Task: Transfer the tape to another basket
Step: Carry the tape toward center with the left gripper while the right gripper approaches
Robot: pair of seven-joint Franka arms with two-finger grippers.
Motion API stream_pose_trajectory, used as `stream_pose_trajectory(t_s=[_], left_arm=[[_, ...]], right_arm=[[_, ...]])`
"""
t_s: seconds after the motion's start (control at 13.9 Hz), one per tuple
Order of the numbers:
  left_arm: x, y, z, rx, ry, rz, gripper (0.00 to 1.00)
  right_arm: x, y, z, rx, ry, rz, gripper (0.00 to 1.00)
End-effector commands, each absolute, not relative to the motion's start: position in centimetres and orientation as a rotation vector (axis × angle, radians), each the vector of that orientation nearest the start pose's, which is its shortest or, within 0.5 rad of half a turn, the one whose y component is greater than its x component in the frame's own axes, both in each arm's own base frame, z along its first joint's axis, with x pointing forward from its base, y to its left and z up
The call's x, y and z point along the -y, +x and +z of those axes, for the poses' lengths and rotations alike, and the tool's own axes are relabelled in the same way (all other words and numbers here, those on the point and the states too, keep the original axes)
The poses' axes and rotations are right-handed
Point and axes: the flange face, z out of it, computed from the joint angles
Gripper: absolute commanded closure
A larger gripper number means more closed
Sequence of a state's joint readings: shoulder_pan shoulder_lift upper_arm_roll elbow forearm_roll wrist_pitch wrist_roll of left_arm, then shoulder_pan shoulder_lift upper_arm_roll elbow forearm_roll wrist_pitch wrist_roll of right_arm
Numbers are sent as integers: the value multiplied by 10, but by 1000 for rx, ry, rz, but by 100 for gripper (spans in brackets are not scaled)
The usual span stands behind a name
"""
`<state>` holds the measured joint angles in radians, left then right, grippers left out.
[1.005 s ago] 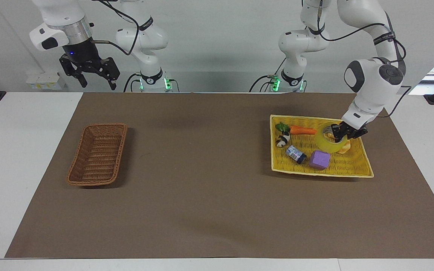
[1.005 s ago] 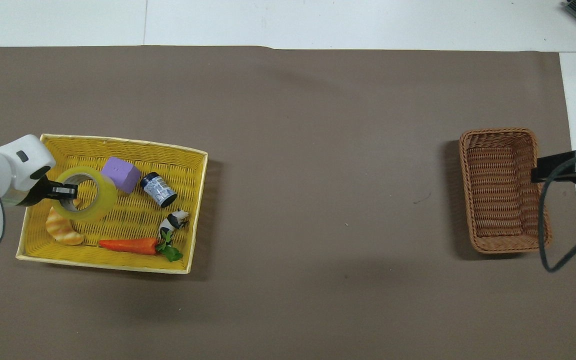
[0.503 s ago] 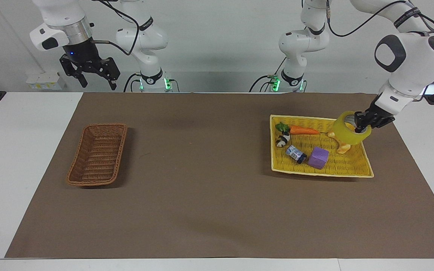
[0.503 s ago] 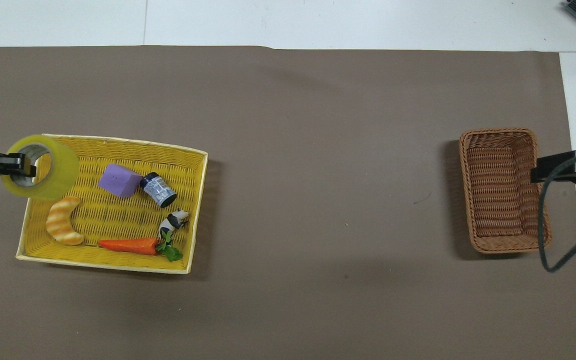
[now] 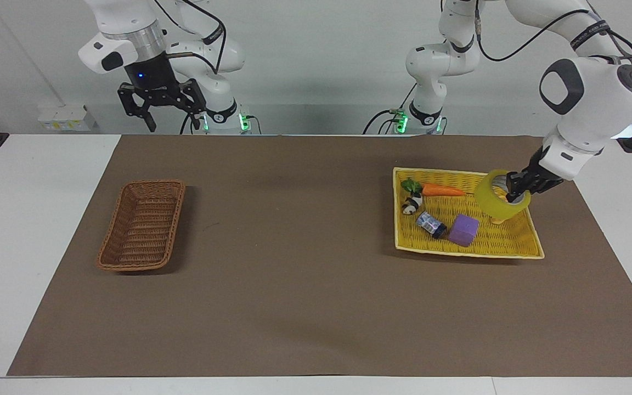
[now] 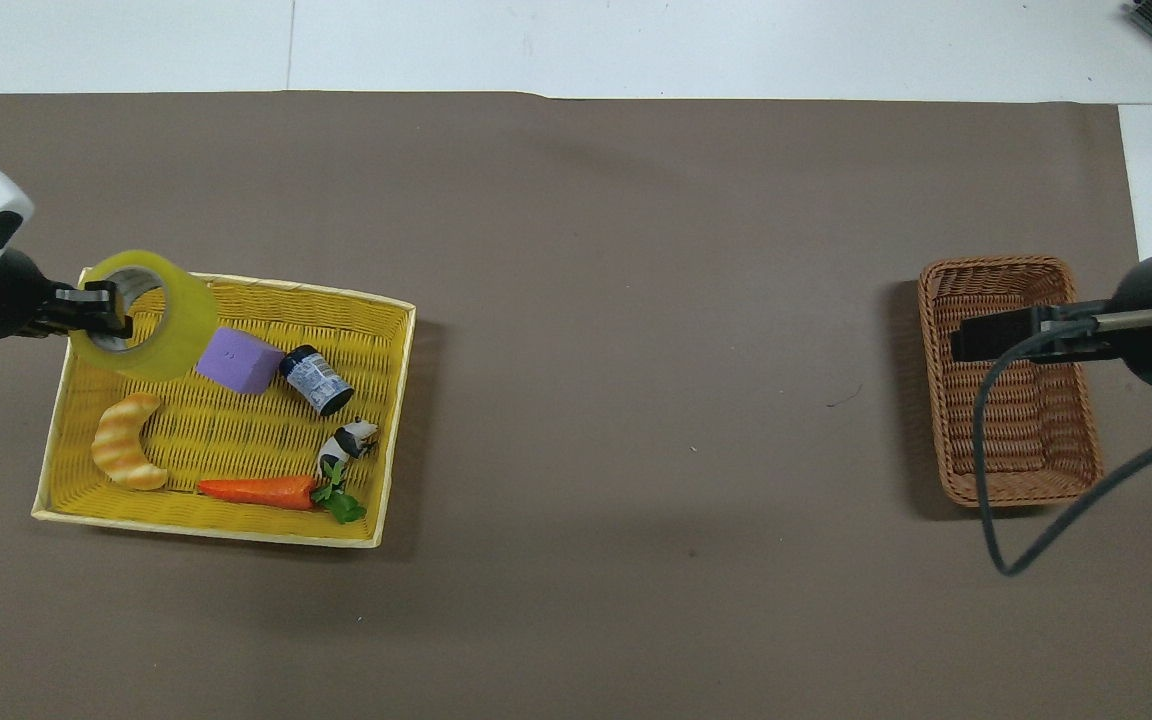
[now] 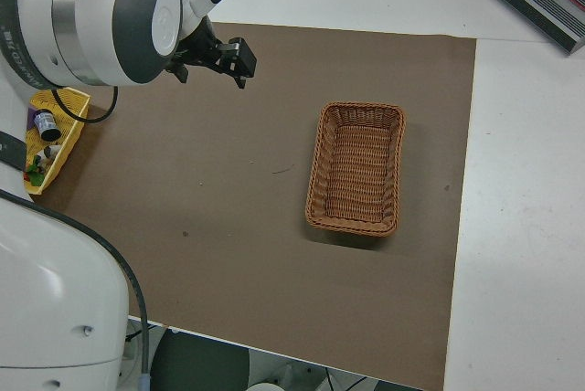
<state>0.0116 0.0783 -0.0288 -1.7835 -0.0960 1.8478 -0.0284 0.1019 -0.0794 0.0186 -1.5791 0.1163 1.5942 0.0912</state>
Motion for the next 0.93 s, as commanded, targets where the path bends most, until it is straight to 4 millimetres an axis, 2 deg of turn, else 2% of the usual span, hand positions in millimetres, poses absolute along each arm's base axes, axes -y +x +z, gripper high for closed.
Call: stream_pose_trajectory(t_s=[0.0,0.29,0.36,0.5,0.65,0.79,0.86], left_arm=[[86,582,513,101,-3237,39,100],[186,562,519,93,-3246,10,100],[212,557,522,121,-3262,-37,100],[261,542,527,145,-3293,-108,100],[296,527,533,173,-3350,-116,100],[322,512,538,139,-3398,-93,100],[329,509,540,142,-3423,-96,100]], right_arm=[[-110,537,648,47,-2920,-121,0],[-184,543,616,-161,-2707,-17,0],[-201,544,609,-156,-2677,-9,0],[-222,546,592,-150,-2640,15,0],[-237,544,576,-184,-2563,32,0],[-253,540,559,-209,-2518,41,0],[-253,540,556,-225,-2498,44,0]])
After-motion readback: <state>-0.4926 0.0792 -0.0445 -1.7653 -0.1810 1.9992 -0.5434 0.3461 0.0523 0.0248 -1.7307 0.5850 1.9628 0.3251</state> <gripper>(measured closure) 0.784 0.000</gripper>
